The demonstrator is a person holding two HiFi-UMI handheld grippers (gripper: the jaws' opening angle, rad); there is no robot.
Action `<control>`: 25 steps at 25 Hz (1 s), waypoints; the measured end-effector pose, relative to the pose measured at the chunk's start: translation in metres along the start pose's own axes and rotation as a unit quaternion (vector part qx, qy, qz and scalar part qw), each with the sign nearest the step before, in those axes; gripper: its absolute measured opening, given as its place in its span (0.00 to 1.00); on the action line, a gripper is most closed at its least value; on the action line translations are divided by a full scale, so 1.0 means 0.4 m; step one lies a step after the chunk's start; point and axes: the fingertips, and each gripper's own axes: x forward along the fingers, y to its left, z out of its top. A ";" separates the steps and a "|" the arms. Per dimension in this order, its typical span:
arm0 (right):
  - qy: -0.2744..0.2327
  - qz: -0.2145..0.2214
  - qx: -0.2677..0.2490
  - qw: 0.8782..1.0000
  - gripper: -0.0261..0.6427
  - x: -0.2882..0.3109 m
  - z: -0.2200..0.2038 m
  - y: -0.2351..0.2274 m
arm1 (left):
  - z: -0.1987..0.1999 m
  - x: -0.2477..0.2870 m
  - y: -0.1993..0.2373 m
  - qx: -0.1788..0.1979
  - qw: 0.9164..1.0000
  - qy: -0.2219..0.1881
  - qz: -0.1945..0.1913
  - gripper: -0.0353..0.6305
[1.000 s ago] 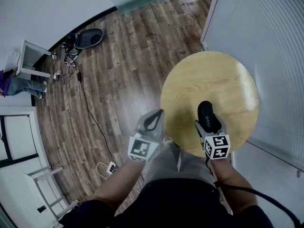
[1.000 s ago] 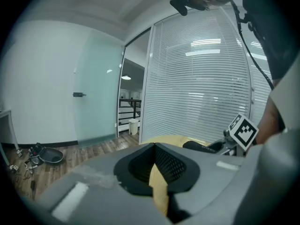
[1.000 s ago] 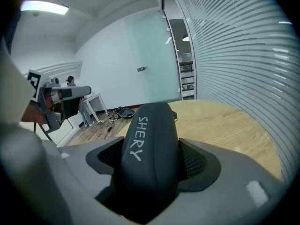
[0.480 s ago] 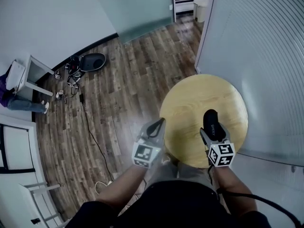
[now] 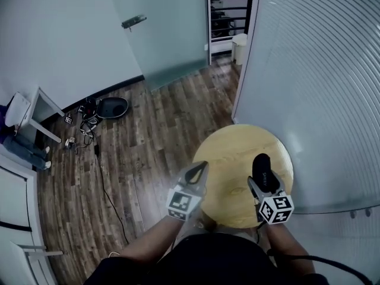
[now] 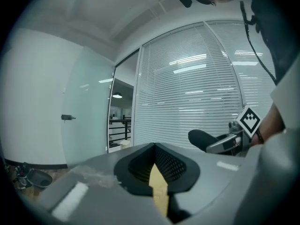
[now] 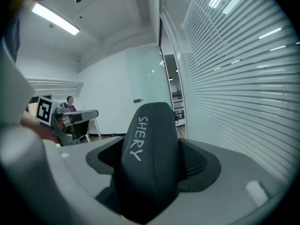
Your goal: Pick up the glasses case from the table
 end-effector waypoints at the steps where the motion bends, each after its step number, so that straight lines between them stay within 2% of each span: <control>1: -0.007 0.002 -0.002 1.000 0.59 -0.007 0.015 0.004 | 0.013 0.004 -0.009 0.003 1.000 -0.004 -0.005 0.06; 6: -0.044 0.018 -0.022 0.999 0.59 -0.043 0.081 0.023 | 0.054 0.012 -0.044 0.009 1.000 -0.009 -0.015 0.06; 13: -0.070 0.020 -0.028 0.997 0.59 -0.057 0.128 0.046 | 0.077 0.008 -0.059 0.022 0.999 -0.010 -0.023 0.06; 25: -0.070 0.024 -0.039 0.996 0.58 -0.041 0.134 0.039 | 0.081 0.029 -0.046 0.027 0.999 -0.009 -0.024 0.06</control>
